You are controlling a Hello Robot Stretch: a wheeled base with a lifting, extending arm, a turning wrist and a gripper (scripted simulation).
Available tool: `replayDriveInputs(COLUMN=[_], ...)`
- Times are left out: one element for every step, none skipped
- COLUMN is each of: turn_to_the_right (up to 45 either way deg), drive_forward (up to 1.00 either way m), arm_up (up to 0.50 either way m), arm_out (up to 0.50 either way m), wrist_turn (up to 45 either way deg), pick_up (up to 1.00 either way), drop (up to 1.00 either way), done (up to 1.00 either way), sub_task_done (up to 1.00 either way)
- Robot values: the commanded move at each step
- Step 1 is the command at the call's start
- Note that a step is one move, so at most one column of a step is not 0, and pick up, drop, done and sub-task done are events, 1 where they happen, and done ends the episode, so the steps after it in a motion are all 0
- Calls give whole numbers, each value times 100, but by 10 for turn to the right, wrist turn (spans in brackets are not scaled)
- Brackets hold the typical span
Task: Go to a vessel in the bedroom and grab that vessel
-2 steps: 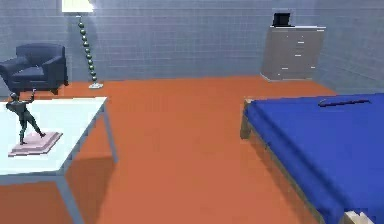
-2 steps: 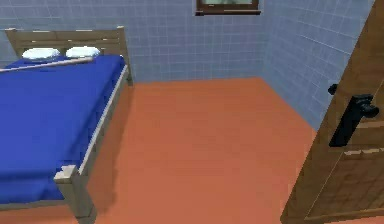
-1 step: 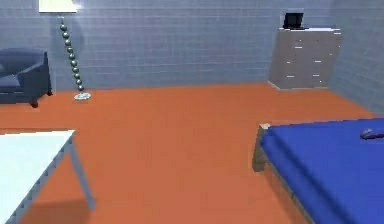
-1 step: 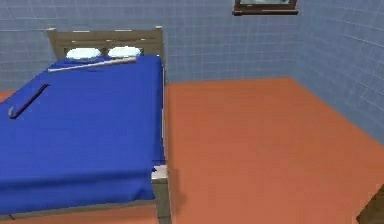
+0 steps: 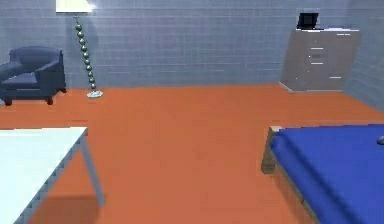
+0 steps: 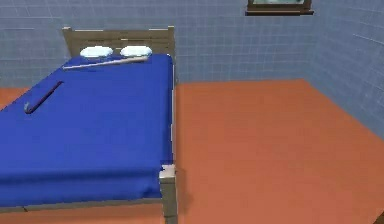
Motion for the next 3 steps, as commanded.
replayDriveInputs(turn_to_the_right=[0,-120,0], drive_forward=[100,0,20], arm_up=[0,0,0], arm_out=[0,0,0], wrist_turn=[0,0,0], pick_up=[0,0,0], drop=[0,0,0], done=[0,0,0], sub_task_done=[0,0,0])
